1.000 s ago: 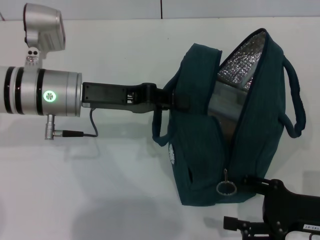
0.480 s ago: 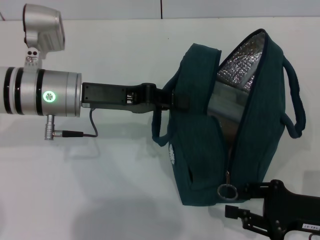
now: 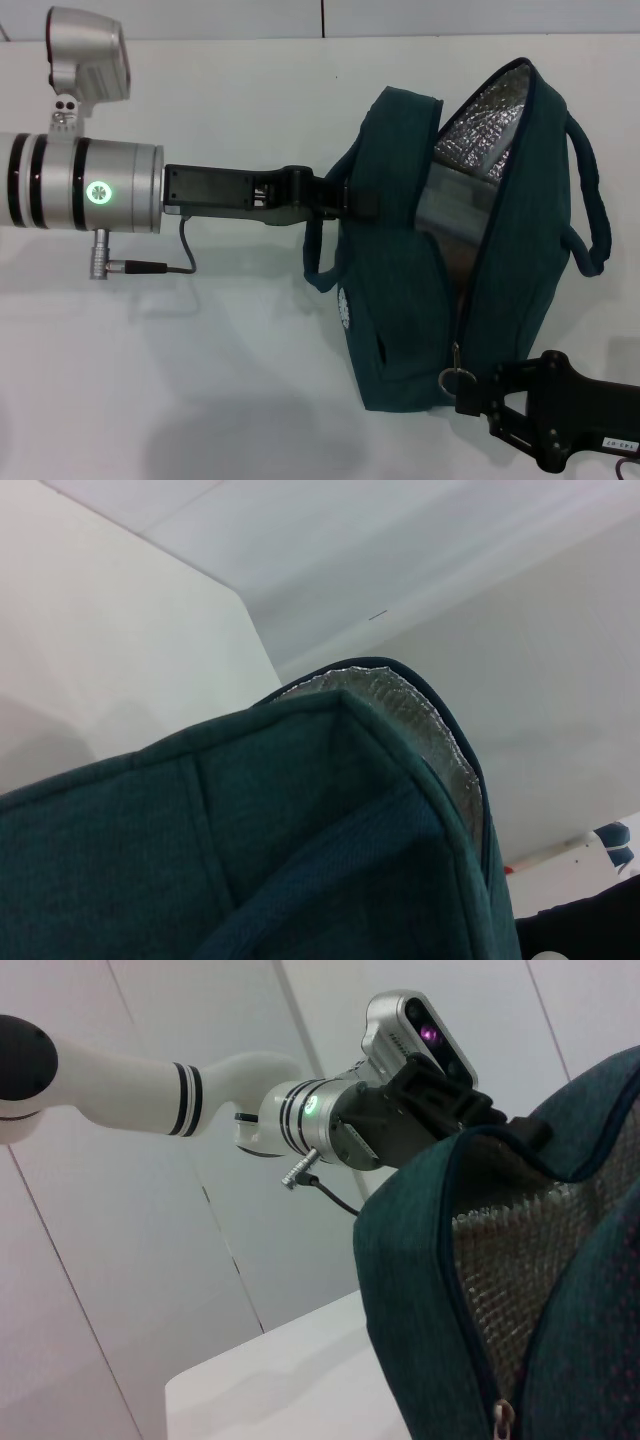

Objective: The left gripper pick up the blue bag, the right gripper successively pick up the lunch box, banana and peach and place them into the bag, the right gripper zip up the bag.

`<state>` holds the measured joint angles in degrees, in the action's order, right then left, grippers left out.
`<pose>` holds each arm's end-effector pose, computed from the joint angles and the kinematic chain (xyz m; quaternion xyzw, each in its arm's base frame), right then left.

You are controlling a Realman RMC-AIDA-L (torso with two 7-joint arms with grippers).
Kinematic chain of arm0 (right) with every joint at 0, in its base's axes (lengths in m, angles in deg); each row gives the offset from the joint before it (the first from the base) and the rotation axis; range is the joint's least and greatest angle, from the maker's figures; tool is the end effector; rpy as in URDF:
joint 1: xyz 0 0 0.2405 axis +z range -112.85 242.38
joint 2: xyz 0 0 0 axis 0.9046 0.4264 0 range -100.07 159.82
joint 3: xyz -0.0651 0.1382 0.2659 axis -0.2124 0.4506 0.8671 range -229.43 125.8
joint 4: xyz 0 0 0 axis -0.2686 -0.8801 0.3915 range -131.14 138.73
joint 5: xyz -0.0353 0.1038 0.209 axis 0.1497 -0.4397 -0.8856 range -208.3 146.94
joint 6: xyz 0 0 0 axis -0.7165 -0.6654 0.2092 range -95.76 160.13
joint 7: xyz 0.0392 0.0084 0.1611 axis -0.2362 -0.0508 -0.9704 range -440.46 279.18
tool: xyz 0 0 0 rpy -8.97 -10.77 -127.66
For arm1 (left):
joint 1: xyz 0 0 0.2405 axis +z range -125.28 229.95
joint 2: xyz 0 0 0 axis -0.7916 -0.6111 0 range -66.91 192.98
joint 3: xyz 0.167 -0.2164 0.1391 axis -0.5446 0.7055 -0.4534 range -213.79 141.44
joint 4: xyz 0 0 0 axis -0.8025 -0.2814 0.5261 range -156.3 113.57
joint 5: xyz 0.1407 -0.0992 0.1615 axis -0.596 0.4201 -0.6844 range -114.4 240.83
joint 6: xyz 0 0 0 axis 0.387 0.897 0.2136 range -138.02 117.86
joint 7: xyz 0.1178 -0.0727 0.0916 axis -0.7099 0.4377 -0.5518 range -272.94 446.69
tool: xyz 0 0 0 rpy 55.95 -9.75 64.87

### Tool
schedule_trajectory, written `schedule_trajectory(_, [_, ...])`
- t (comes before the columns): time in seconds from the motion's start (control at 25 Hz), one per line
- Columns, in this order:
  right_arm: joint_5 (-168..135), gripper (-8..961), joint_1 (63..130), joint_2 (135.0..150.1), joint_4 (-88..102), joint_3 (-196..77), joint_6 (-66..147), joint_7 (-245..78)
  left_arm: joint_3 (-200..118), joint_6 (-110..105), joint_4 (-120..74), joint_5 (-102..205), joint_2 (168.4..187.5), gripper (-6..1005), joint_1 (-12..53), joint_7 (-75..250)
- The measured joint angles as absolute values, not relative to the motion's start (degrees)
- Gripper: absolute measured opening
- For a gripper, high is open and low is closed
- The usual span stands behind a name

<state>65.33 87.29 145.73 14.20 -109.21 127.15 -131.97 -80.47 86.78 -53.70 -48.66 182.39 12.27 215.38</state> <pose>0.3465 0.2607 -0.1032 -0.9233 0.1931 0.3274 0.0551 -0.2263 0.3916 -0.0688 0.8059 0.5216 0.2529 0.1203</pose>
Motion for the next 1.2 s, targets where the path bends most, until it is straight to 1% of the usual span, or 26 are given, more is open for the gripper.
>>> schedule_trajectory(0.4, [65.2,116,87.4,145.80,14.1,-109.4,127.0,-131.9,-80.5,86.9,-53.7,-48.7,182.39,44,12.3,215.0])
schedule_trajectory(0.6, [65.2,4,87.4,145.80,14.1,-109.2,126.9,-131.8,-80.5,87.2,-53.7,-48.7,182.39,46,12.3,214.9])
schedule_trajectory(0.8, [64.7,5,86.9,145.67,14.1,-109.1,126.6,-131.8,-80.5,87.3,-53.7,-48.5,182.39,47,12.4,214.7])
schedule_trajectory(1.2, [59.3,5,83.5,145.09,14.8,-109.0,130.3,-131.6,-80.2,86.9,-53.7,-48.2,182.39,50,12.9,213.5])
